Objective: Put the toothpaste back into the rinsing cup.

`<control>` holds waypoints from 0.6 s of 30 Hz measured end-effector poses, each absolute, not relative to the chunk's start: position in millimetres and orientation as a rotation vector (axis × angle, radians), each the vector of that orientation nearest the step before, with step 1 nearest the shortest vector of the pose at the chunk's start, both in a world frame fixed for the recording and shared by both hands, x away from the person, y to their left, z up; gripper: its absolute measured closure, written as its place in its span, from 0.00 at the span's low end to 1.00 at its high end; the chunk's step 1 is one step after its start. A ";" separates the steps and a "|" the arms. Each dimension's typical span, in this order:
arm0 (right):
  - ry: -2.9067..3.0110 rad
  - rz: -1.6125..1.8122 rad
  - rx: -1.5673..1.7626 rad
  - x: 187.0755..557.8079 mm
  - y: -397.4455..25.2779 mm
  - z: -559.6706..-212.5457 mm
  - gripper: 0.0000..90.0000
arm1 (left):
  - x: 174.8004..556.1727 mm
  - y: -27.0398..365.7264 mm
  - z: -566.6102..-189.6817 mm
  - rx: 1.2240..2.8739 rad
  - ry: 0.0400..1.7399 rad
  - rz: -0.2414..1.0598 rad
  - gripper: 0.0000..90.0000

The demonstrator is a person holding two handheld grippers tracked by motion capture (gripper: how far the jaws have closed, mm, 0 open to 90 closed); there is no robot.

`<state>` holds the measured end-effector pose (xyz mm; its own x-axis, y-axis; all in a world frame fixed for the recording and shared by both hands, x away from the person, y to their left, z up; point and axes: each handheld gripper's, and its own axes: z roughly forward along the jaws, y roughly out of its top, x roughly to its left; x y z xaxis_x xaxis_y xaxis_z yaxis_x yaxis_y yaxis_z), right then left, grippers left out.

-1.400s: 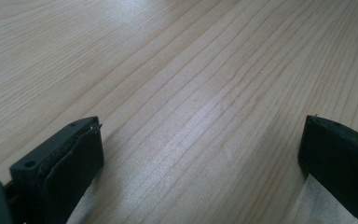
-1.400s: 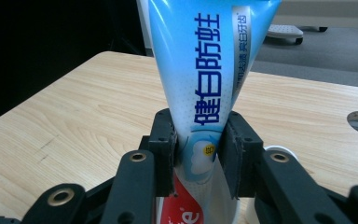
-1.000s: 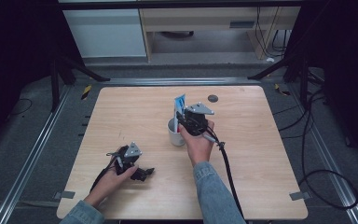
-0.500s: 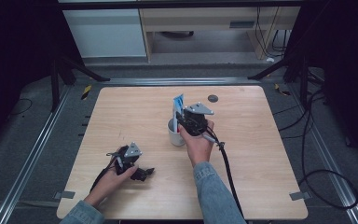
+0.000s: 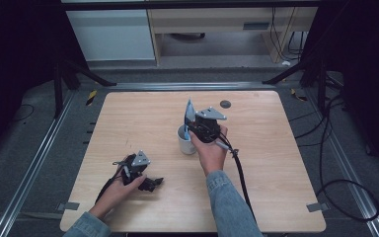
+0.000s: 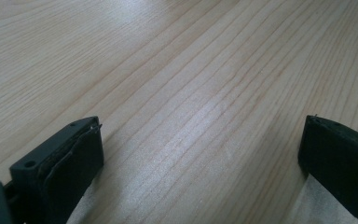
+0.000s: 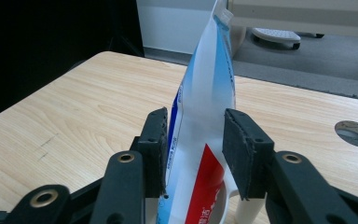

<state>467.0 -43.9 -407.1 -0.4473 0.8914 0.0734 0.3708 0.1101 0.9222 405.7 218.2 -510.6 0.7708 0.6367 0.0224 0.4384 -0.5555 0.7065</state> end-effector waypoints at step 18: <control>1.925 1.270 1.208 466.6 -40.1 -400.6 0.55 | 405.6 218.0 -510.8 2.244 0.800 0.359 0.00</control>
<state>466.6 -40.1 -400.6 -0.4585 0.8877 0.0417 0.3872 0.1574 0.9084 405.6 218.0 -510.8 0.7690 0.6389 0.0200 0.4396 -0.5513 0.7091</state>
